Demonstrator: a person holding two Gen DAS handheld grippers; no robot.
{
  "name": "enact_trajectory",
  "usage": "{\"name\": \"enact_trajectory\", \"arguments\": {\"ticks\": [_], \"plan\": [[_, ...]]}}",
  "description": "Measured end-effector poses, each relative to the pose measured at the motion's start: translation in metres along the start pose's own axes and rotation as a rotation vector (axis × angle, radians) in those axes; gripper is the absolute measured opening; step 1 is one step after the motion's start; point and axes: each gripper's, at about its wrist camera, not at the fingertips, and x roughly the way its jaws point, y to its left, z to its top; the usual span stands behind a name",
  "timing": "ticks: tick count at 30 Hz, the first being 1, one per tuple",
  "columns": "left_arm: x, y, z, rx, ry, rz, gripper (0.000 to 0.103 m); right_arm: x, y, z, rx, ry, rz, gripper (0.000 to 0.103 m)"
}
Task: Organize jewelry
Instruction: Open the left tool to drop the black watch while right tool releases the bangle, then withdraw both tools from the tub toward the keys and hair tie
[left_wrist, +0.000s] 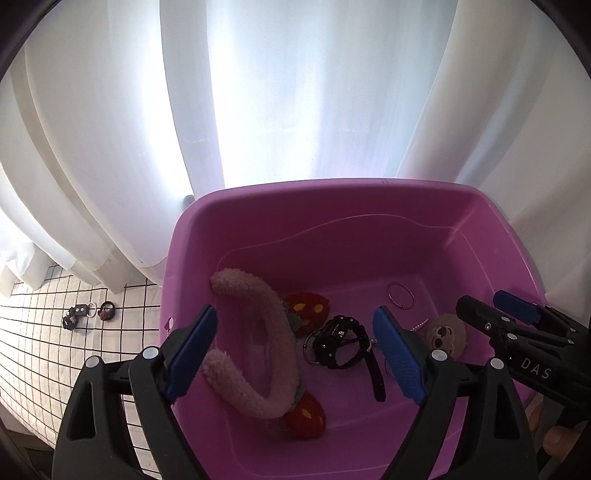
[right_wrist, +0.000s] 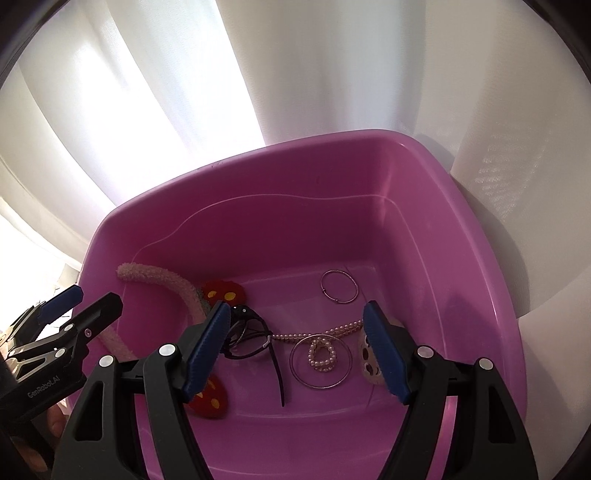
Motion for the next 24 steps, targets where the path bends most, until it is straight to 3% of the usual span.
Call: {"name": "enact_trajectory", "arguments": {"ticks": [24], "plan": [[-0.052,0.021,-0.001,-0.044,-0.107,0.016,0.089,-0.016,0.029,0.004,-0.050,-0.054,0.070,0.072]]}}
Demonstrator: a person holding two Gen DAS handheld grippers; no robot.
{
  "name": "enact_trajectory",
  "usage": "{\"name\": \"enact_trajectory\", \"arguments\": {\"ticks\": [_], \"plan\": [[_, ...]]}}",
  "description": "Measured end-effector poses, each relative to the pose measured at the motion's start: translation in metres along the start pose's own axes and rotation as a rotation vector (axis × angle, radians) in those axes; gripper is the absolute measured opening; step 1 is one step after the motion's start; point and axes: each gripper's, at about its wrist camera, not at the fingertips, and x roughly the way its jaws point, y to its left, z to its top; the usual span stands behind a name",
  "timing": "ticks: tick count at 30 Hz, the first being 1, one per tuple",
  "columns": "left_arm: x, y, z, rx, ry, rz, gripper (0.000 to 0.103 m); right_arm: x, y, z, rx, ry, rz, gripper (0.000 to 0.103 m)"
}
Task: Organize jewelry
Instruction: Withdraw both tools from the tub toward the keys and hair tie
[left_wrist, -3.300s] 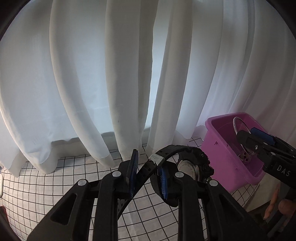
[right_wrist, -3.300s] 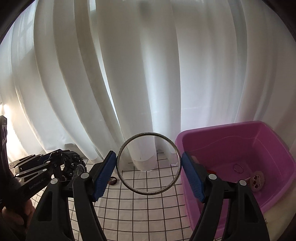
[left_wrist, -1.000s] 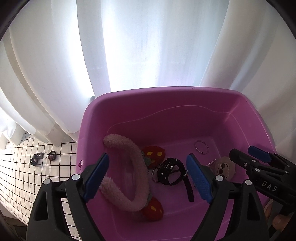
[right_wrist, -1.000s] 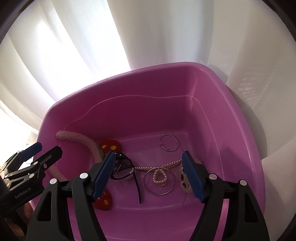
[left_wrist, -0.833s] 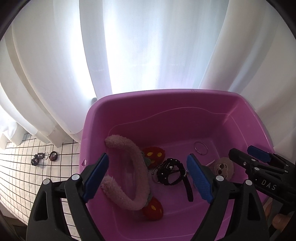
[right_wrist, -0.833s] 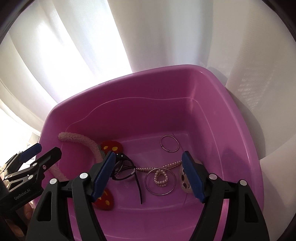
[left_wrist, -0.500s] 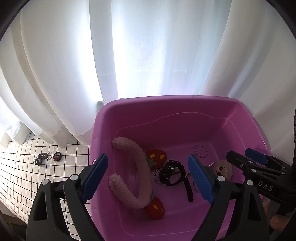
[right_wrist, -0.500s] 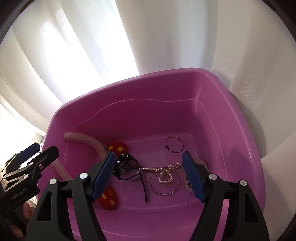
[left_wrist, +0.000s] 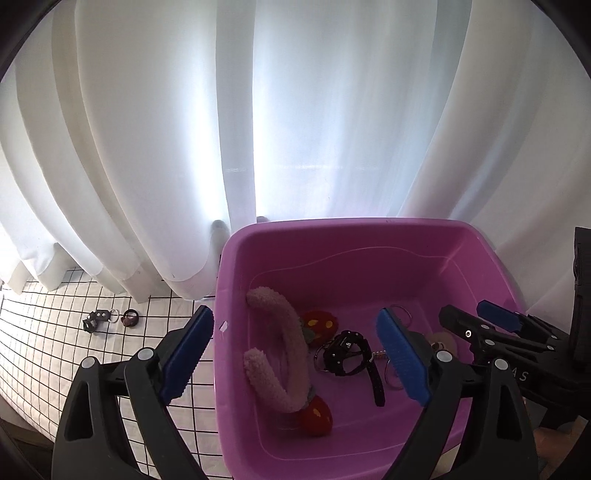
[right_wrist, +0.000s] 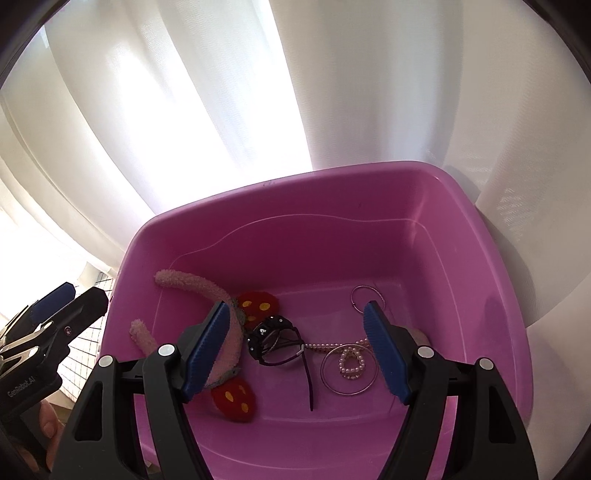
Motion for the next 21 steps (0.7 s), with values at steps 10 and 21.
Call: {"name": "enact_trajectory", "arguments": {"ticks": [10,21], "plan": [[-0.033,0.036,-0.005,-0.041,-0.068,0.049,0.096,0.004,0.038,0.003,-0.065,-0.010,0.066,0.072],[-0.062,0.126,-0.020,-0.105,-0.099,0.094,0.096,-0.004,0.111,-0.003,-0.081,-0.077,0.149,0.077]]}}
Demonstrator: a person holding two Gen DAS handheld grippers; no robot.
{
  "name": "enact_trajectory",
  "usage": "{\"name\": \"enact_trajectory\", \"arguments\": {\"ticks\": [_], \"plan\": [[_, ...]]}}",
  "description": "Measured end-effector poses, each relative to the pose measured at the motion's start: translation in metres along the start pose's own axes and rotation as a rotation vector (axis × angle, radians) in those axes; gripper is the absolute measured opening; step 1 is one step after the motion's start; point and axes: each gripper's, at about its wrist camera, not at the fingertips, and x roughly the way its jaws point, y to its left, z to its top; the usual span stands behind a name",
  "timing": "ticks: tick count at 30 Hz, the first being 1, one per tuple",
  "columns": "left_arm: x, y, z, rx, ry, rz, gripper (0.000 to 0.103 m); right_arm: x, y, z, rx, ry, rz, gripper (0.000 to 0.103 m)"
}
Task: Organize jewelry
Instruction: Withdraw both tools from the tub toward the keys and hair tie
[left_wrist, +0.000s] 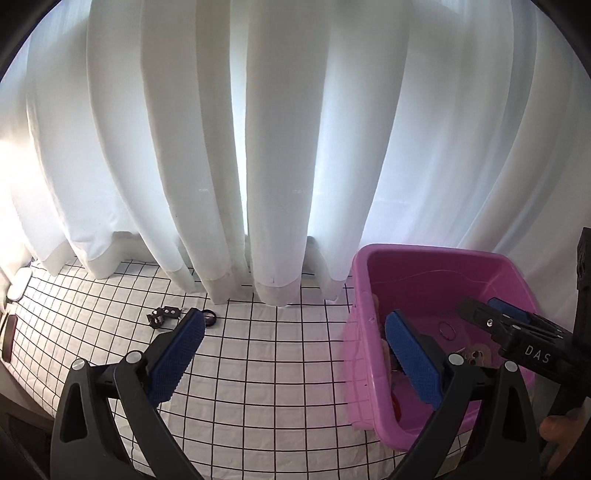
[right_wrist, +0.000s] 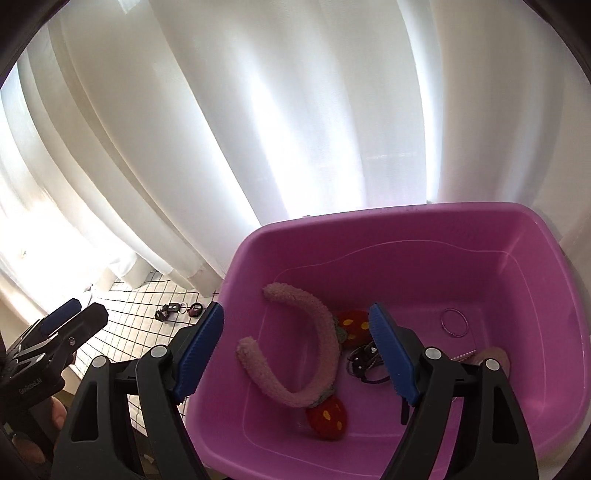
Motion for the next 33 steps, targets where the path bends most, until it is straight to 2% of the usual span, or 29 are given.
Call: {"name": "enact_trajectory", "arguments": {"ticks": [5,10,14,18,25,33], "plan": [[-0.002,0.066,-0.002,-0.015,0.000,0.075,0.097,0.006,0.050,-0.005,-0.004,-0.035,0.043,0.080],[0.005,0.144,-0.002,-0.056,0.037,0.123,0.097,0.021,0.106,-0.014,-0.026,-0.054,0.051,0.080],[0.011,0.197,-0.006,-0.065,0.051,0.167,0.097,0.040,0.144,-0.025,-0.039,-0.034,0.039,0.080],[0.023,0.239,-0.012,-0.059,0.058,0.173,0.097,0.060,0.177,-0.039,-0.043,-0.016,0.023,0.080],[0.062,0.281,-0.025,-0.022,0.114,0.110,0.097,0.100,0.214,-0.063,-0.020,0.021,-0.035,0.080],[0.114,0.286,-0.045,-0.010,0.193,0.022,0.097,0.149,0.227,-0.080,-0.009,0.084,-0.075,0.080]]}}
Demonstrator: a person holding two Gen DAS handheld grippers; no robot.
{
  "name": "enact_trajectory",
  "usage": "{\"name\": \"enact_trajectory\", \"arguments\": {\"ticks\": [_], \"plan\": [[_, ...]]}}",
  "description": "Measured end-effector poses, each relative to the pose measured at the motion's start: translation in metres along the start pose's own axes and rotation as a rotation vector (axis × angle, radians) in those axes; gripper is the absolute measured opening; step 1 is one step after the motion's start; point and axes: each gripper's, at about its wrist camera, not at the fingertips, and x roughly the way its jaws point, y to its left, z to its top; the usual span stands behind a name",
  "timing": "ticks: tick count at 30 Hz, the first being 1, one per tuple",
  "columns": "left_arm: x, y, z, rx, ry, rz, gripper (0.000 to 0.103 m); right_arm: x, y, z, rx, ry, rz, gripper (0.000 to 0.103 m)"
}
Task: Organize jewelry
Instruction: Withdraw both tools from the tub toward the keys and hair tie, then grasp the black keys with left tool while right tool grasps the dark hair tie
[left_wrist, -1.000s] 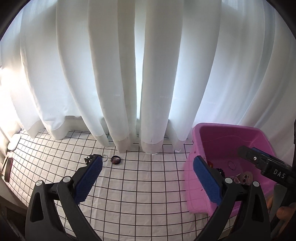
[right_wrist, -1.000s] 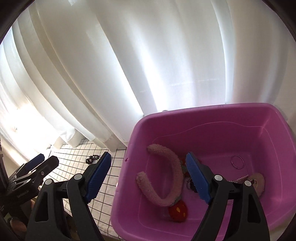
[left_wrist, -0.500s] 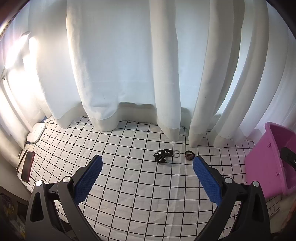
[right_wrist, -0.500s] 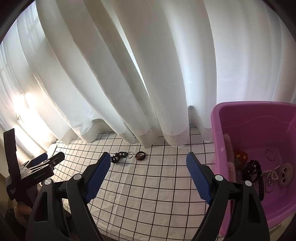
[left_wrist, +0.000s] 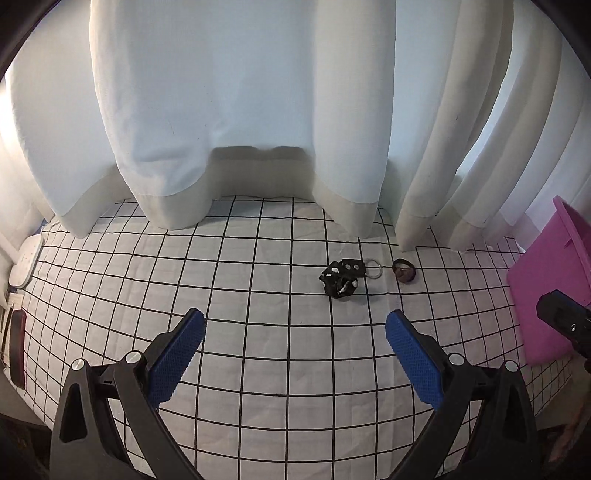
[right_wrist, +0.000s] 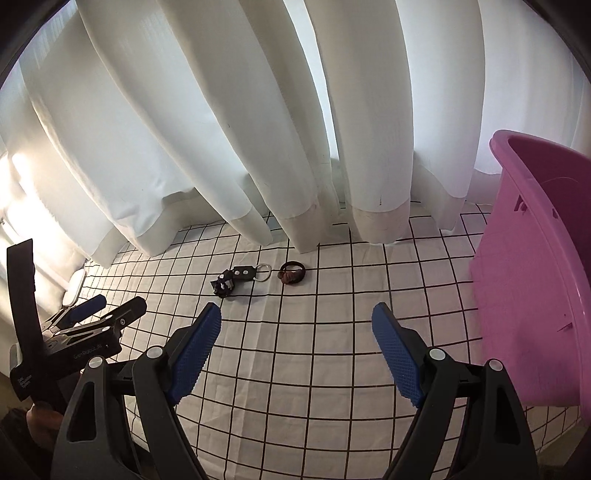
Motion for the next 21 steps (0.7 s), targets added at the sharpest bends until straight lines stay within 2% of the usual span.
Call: {"name": "enact_trajectory", "arguments": {"ticks": [11,16,21], "plan": [[0.060,-0.012,0.002,-0.002,0.012,0.000,0.097,0.073,-0.009,0.000,-0.005,0.049,-0.014,0.080],[0.080,-0.017,0.001,0.031,0.002,-0.006,0.097,0.101,-0.006,0.002,-0.062,0.032,-0.040,0.080],[0.095,-0.024,0.000,0.065,-0.013,-0.001,0.097,0.132,0.000,0.002,-0.106,0.051,-0.043,0.080]]}}
